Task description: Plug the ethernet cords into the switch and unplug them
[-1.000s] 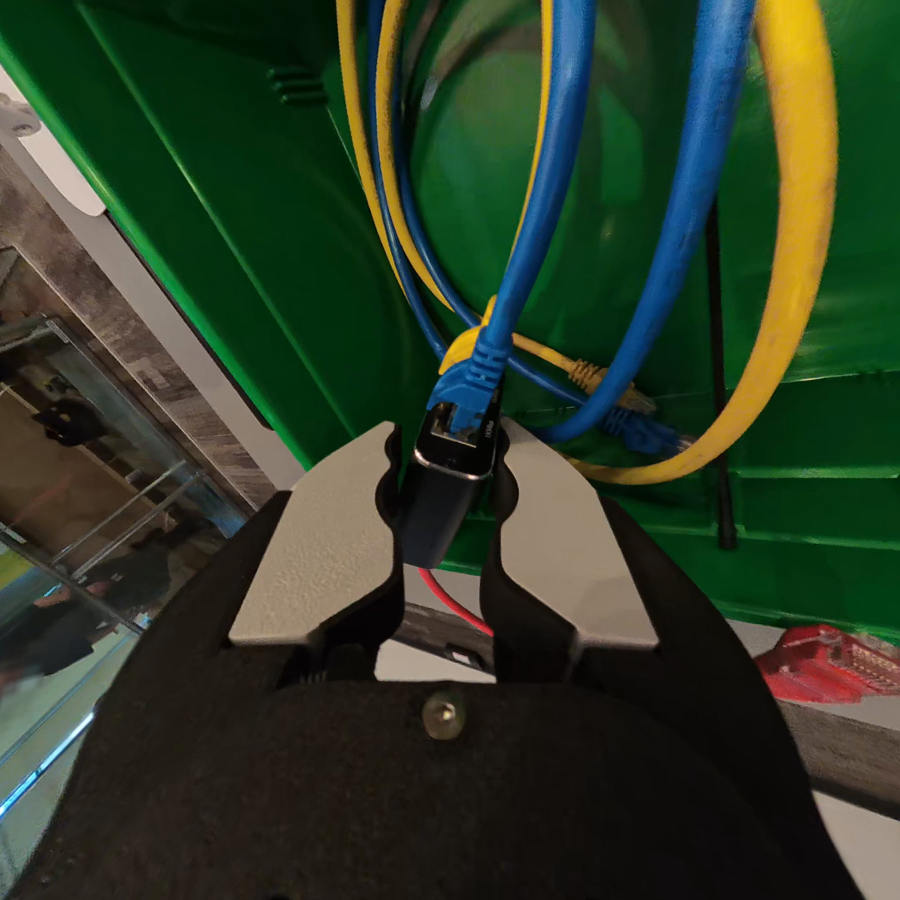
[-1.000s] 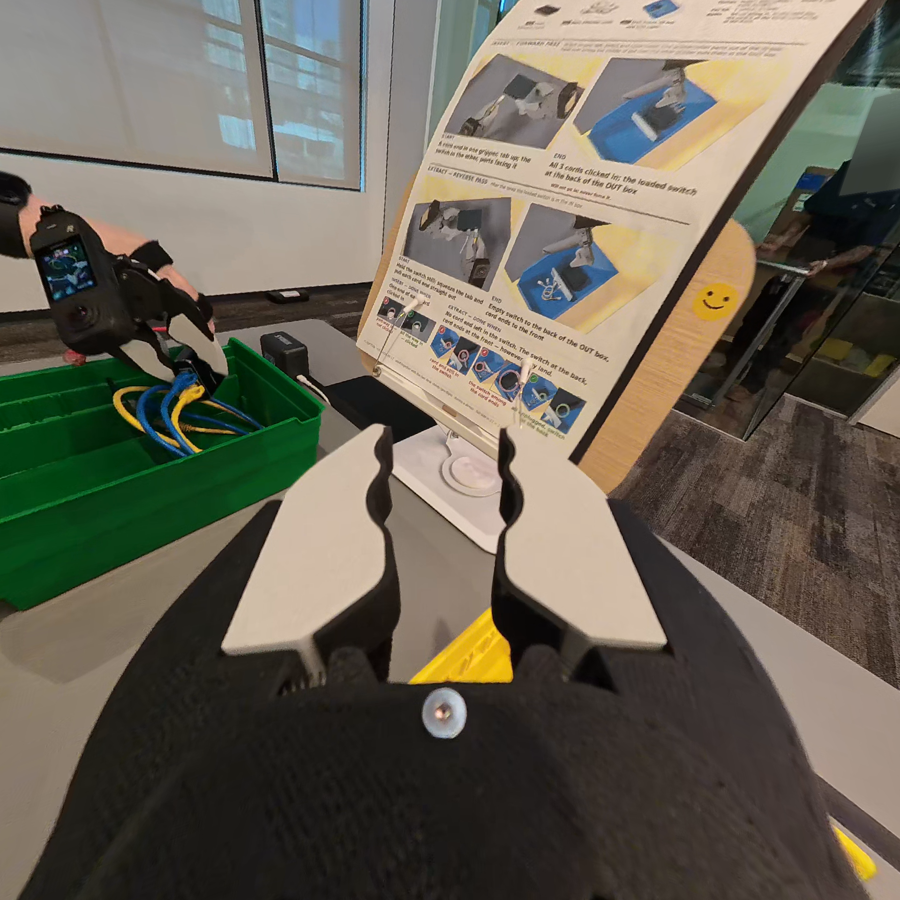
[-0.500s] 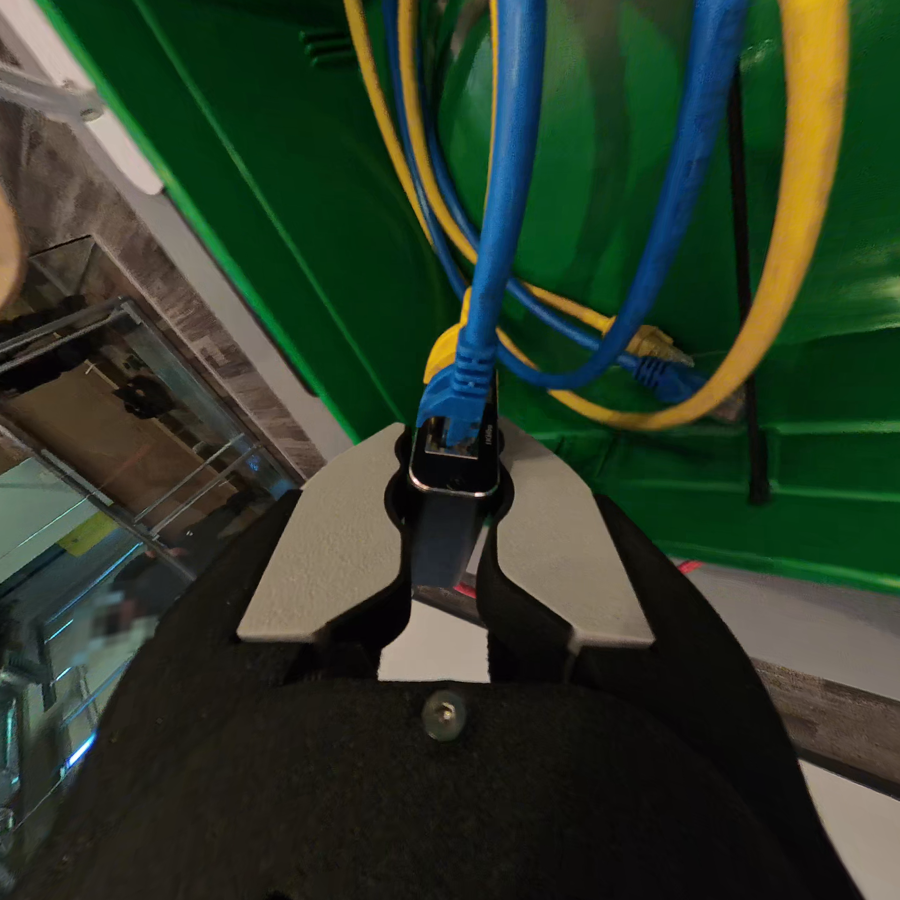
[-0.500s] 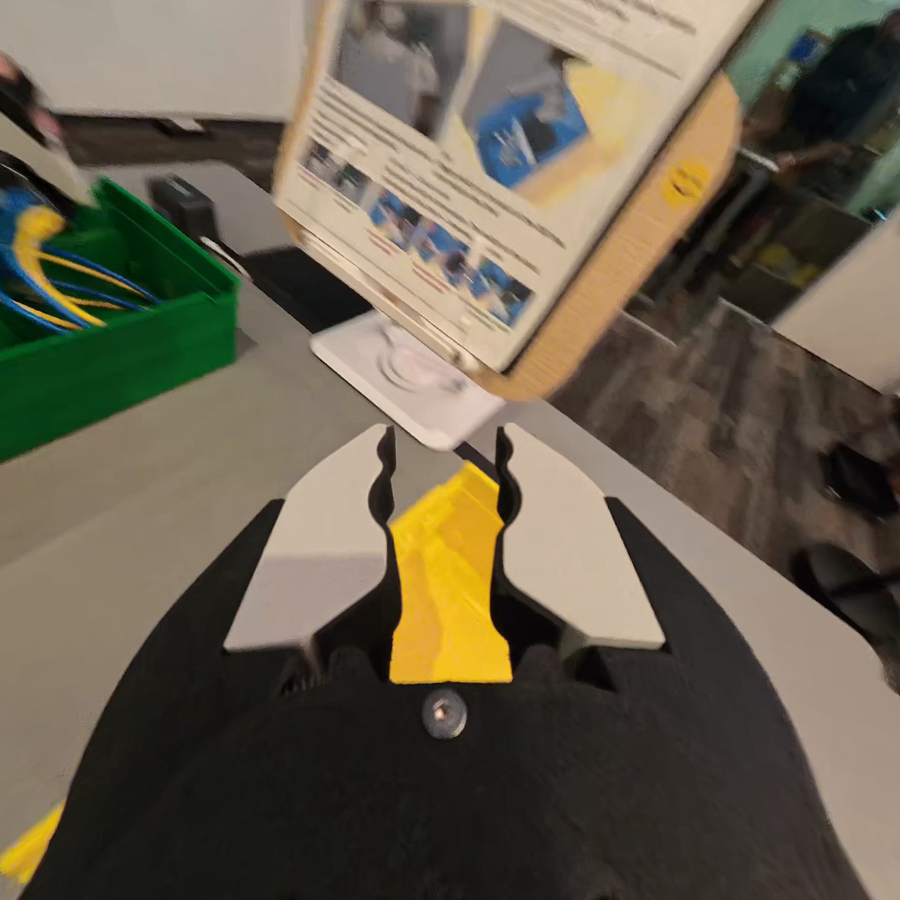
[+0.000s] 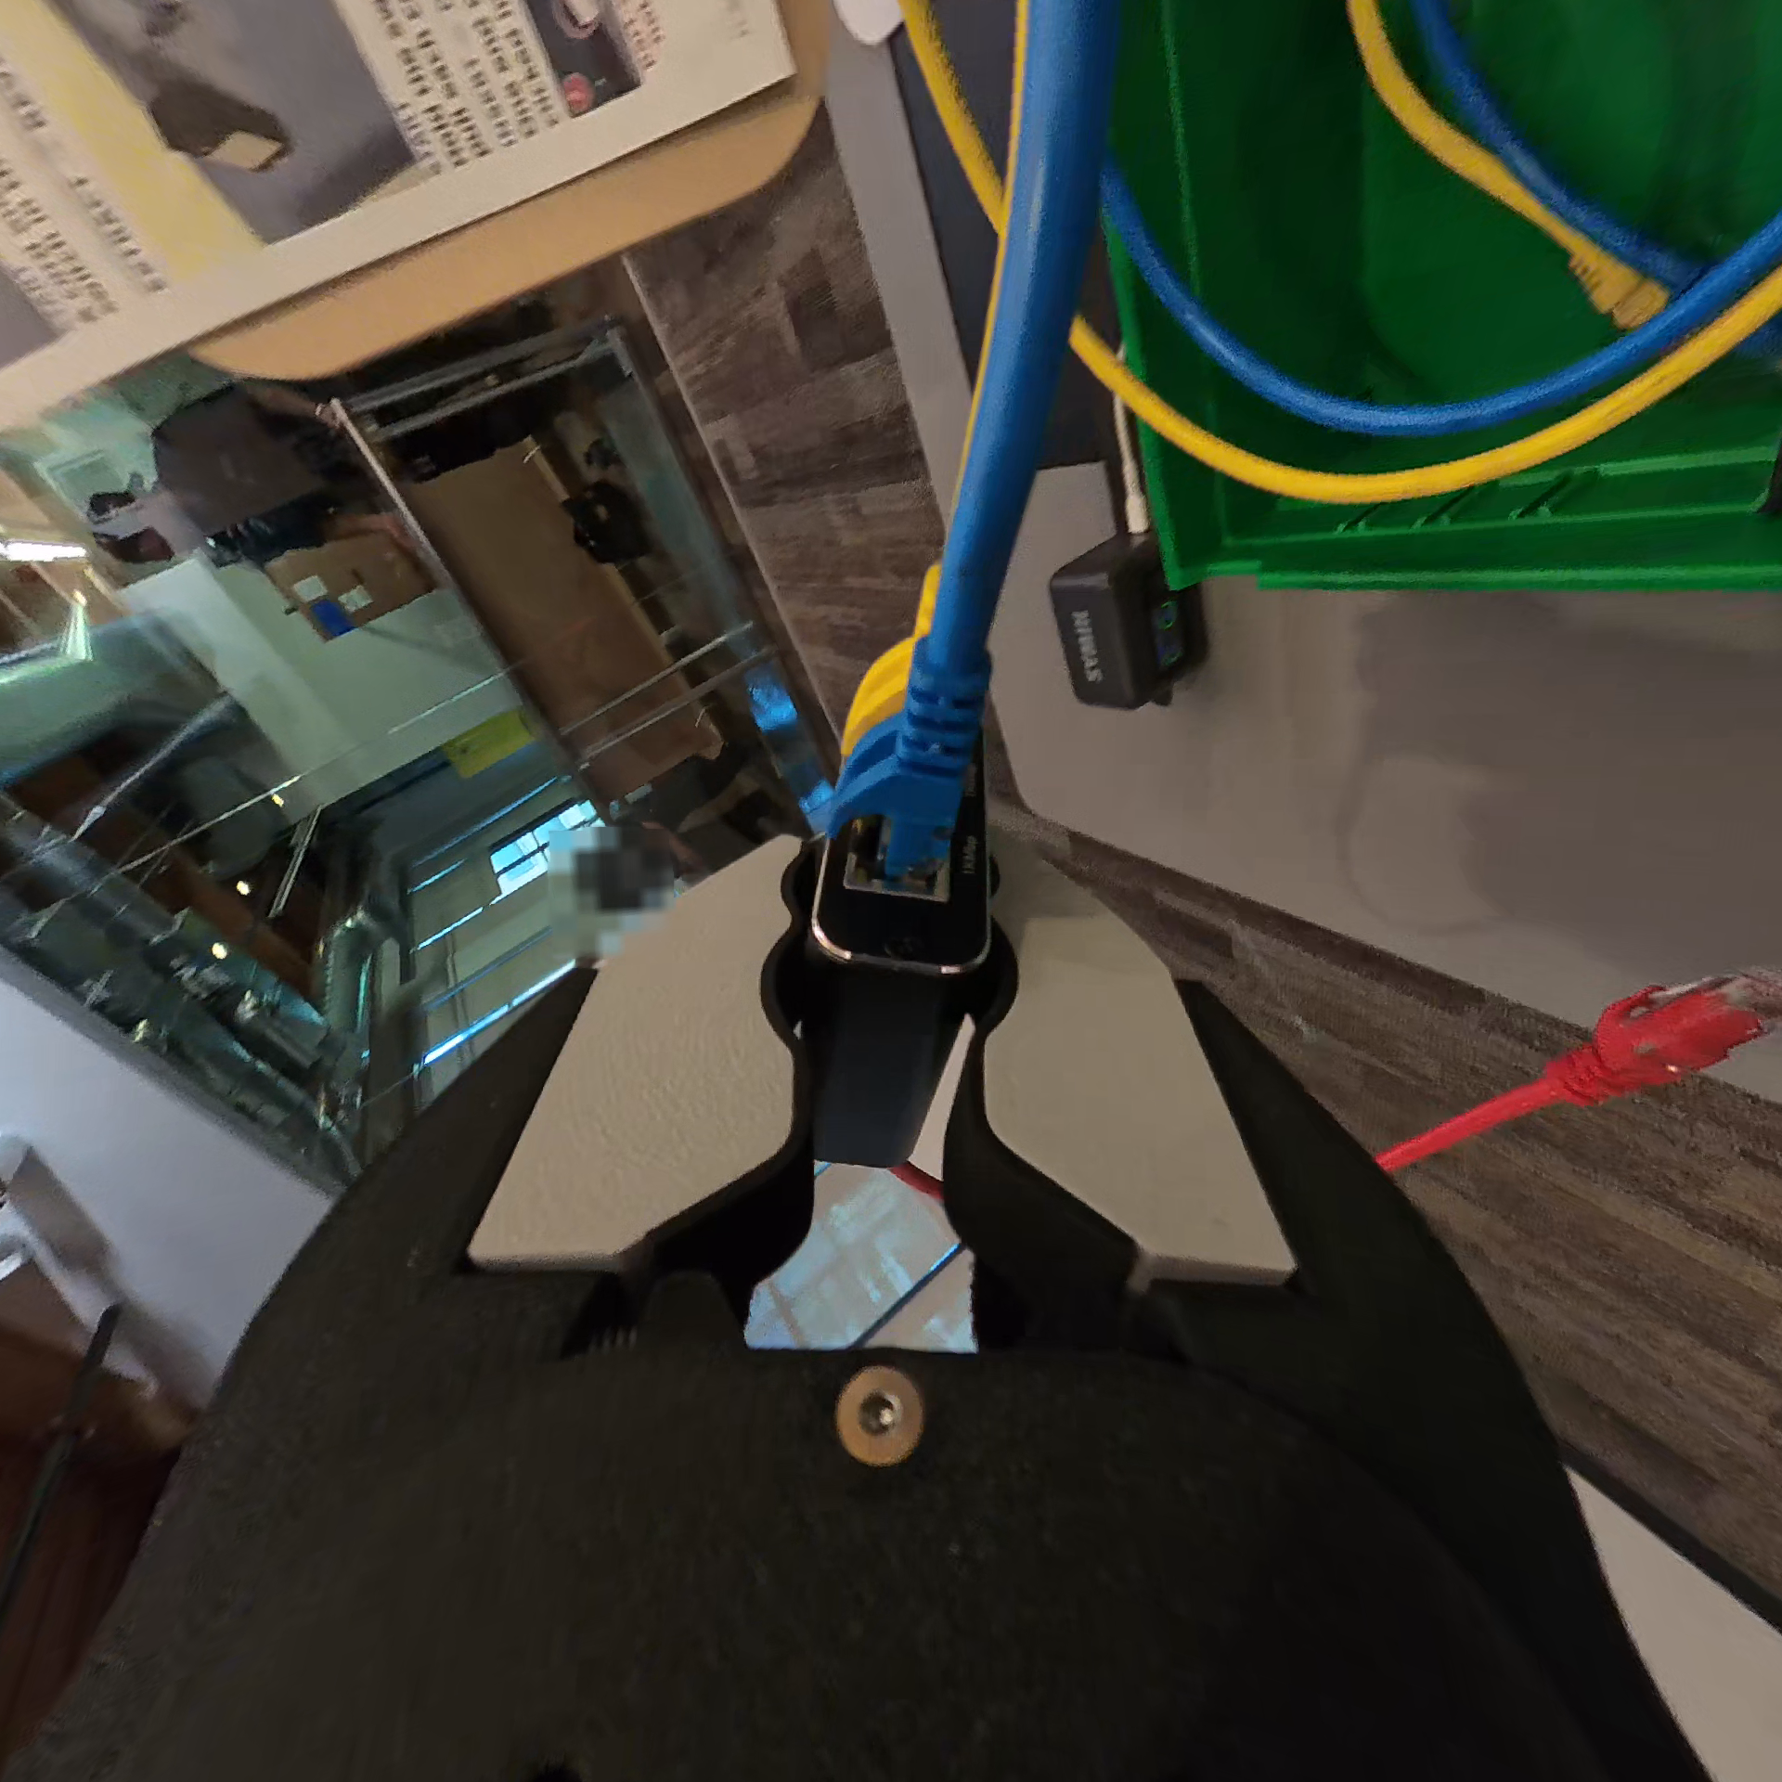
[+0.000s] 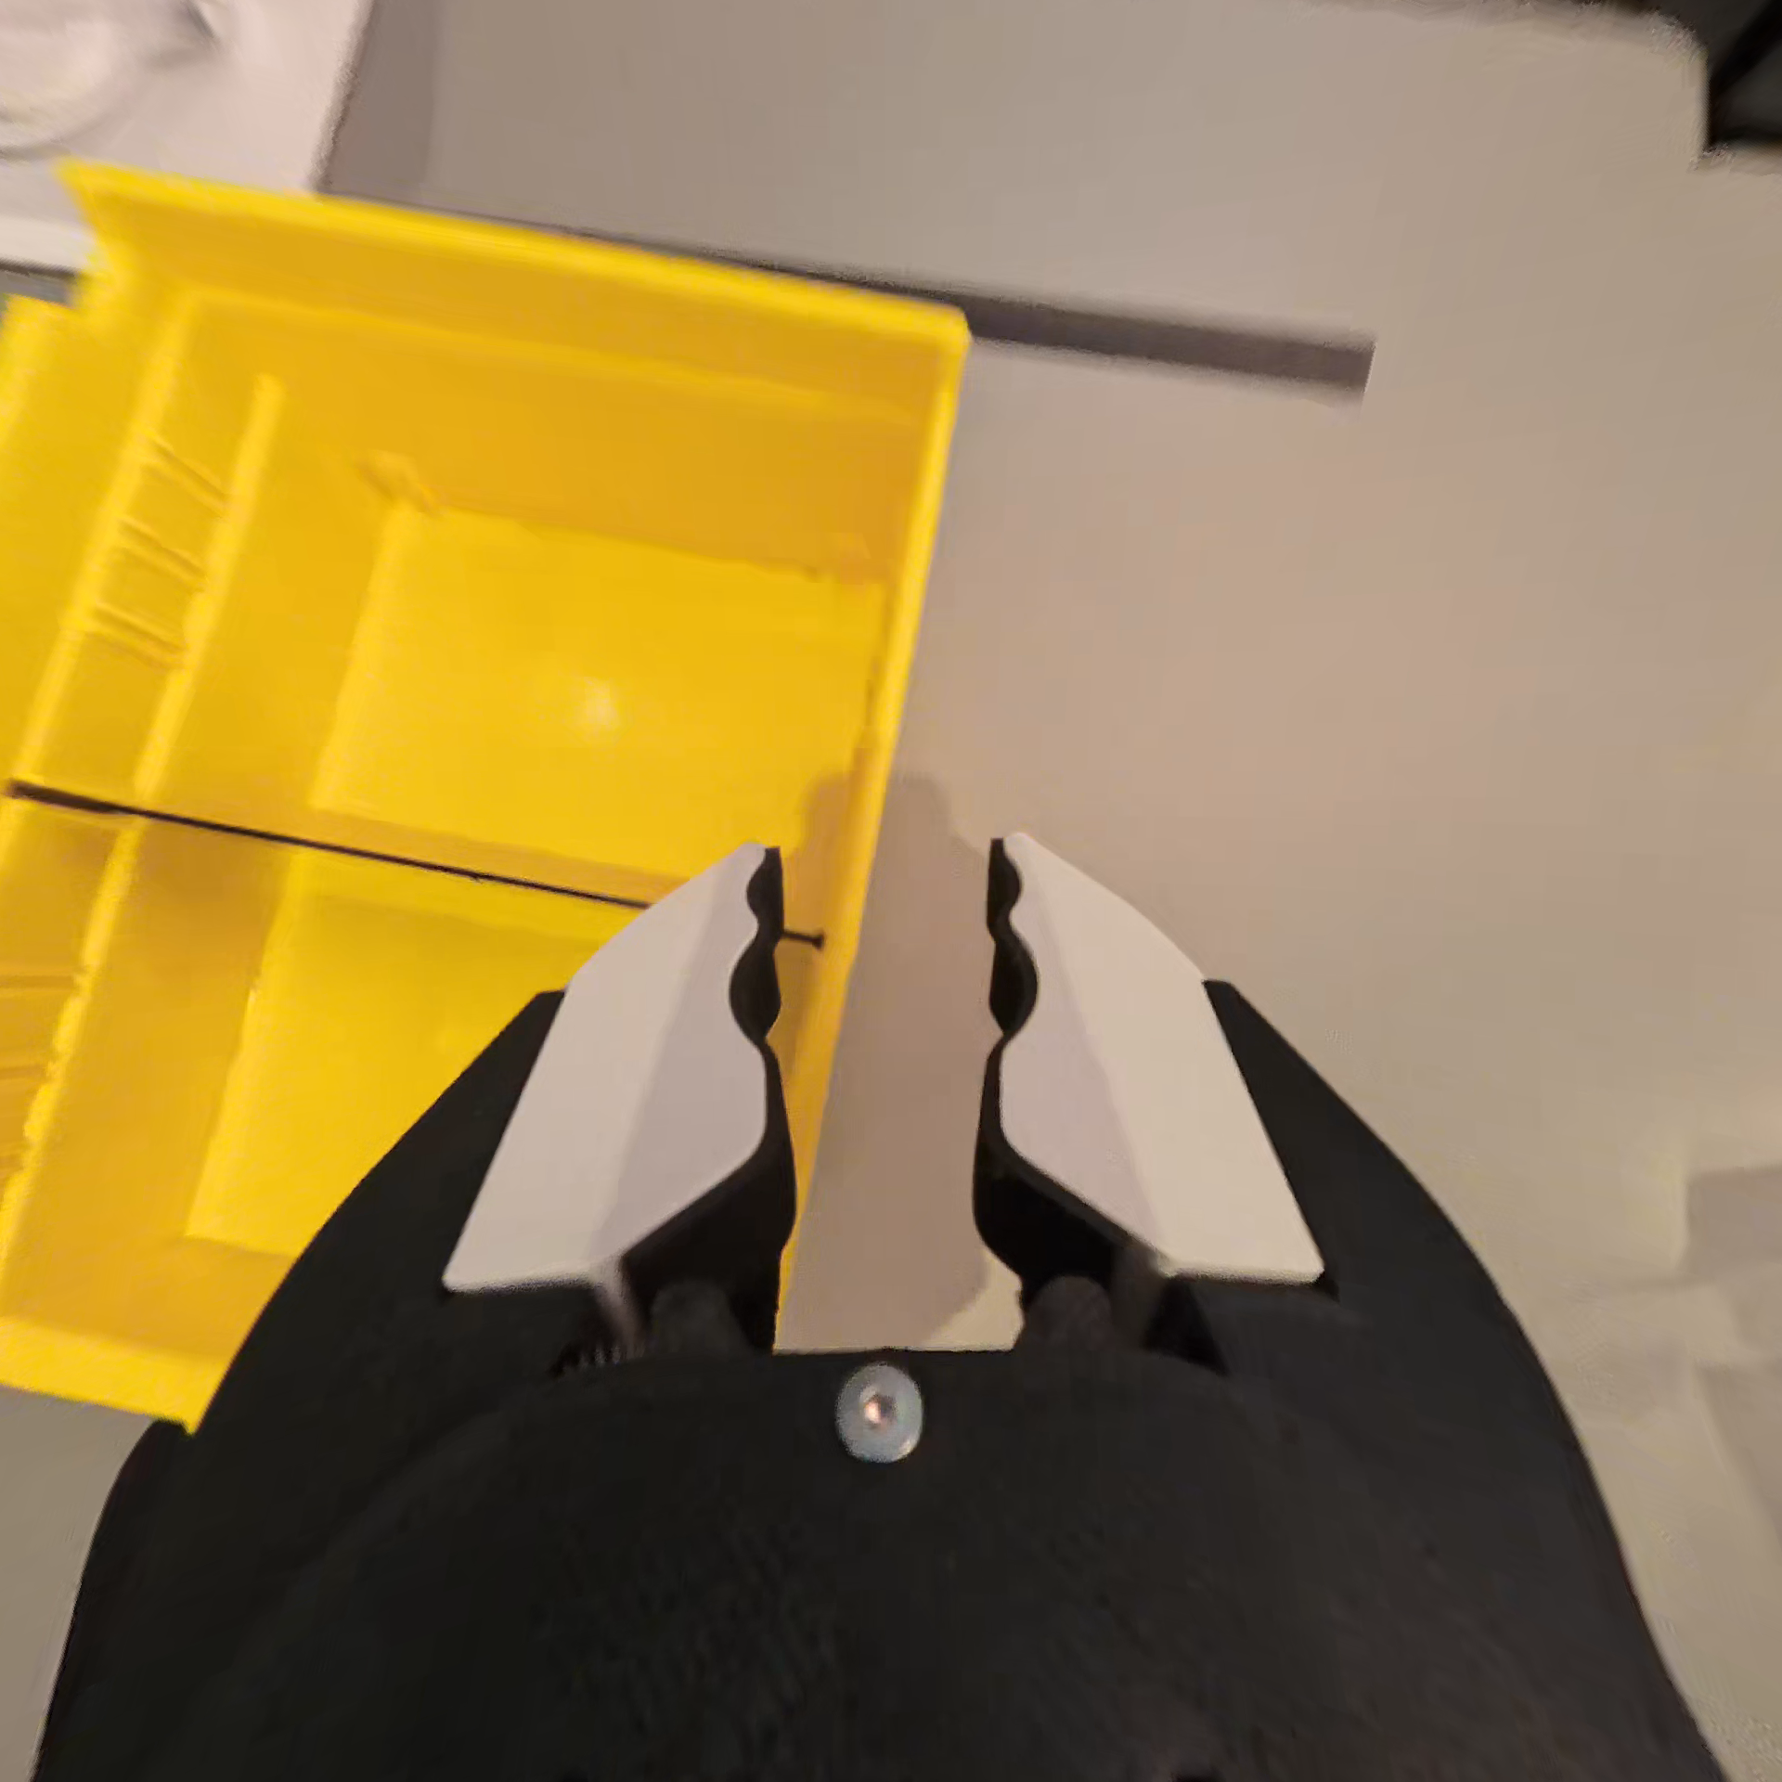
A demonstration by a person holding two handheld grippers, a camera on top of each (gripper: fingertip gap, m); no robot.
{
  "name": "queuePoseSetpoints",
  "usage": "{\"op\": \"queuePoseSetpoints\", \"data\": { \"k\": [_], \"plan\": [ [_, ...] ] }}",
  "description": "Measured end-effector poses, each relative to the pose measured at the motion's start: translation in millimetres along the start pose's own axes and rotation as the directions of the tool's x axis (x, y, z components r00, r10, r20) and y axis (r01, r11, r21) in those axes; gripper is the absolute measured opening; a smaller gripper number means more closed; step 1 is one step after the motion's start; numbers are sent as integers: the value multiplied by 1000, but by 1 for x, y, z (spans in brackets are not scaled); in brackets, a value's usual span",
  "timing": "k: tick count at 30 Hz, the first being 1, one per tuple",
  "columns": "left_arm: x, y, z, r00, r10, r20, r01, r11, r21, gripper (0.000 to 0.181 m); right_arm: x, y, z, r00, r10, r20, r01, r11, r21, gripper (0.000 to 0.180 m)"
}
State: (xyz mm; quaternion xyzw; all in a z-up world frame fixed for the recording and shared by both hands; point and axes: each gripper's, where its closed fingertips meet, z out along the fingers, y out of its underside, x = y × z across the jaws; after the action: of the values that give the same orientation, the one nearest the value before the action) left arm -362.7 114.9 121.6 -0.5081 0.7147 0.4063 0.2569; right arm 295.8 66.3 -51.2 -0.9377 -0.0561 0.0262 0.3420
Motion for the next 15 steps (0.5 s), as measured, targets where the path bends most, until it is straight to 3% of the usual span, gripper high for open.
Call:
{"op": "queuePoseSetpoints", "data": {
  "k": [1,4,6,9,15],
  "plan": [
    [-7,1,-9,1000,1,12,-1,1000,-13,27,3,12,6,1000,26,14,-25,998,-50,42],
    [-34,-3,-35,998,-6,60,8,999,-34,27,-4,30,25,987,97,127,-80,988,-132,35],
    [-58,-6,-55,994,-3,109,8,999,-47,27,-17,28,35,956,177,234,-142,977,-160,17],
    [-96,-15,-85,983,8,186,5,998,-69,27,-12,22,40,944,260,202,-232,960,-155,13],
    [-160,-56,-141,949,27,313,-13,999,-47,27,17,33,32,963,231,139,-213,968,-132,9]
  ]
}}
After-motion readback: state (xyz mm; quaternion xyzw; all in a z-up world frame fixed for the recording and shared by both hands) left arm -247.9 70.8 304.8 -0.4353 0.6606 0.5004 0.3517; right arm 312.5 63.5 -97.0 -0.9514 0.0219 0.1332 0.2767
